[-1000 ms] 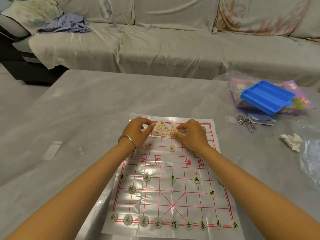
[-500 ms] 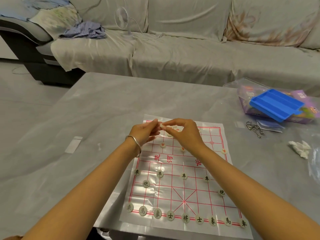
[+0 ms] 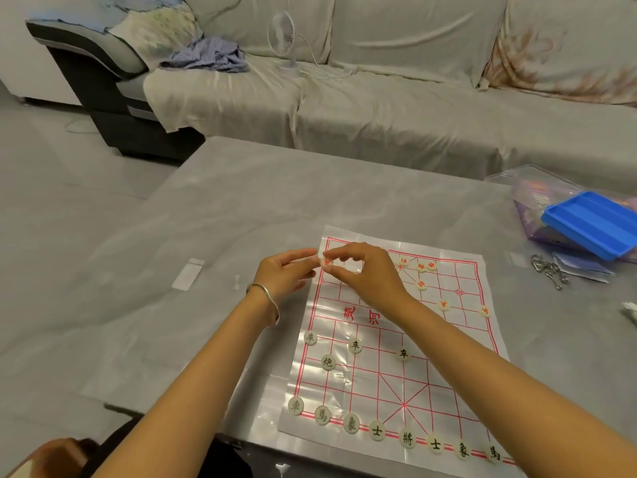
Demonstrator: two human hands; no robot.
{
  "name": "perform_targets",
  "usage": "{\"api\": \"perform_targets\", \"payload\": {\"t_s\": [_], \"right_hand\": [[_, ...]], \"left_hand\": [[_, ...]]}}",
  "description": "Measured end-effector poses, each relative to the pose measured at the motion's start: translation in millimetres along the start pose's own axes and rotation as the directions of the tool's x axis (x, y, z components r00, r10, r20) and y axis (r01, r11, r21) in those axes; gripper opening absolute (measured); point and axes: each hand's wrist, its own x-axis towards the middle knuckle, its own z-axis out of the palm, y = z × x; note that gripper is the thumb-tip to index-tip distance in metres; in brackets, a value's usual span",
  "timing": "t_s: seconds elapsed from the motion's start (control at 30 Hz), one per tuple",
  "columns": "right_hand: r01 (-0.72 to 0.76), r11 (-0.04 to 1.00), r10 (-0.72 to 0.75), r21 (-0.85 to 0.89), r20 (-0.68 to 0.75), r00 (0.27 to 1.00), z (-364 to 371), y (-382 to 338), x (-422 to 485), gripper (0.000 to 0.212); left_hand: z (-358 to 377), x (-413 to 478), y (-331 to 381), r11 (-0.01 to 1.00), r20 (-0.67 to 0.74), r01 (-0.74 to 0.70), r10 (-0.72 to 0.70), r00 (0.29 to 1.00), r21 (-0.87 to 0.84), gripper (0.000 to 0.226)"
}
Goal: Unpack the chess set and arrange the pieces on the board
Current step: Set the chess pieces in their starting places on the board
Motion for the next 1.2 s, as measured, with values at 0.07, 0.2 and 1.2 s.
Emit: {"api": "perform_targets", "payload": {"t_s": [0.07,0.2,1.2], "right_hand": [[-0.036,0.999,0.036,-0.036,0.007,0.999,4.2,5.5,3.3,0.025],[-0.073,0.977,0.09,-0.202,0.077,0.993,15.9,18.8,6.0,0.024],[-0.03,0.938,0.056,-0.346,0.067,0.996,26.3,33.3,16.5,0.03]], "left_hand": [[-6.6,6.3,-8.0,0.996,-0.06,-0.067,0.071,0.996,0.065,0.018],[-13.1,21.0,-27.7,0.87,-0.014,-0.174,0.204,0.979,0.461,0.018],[-12.1,44.9,-42.7,0.579,0.161,-0.223,0.157,0.974,0.784,0.031]]}}
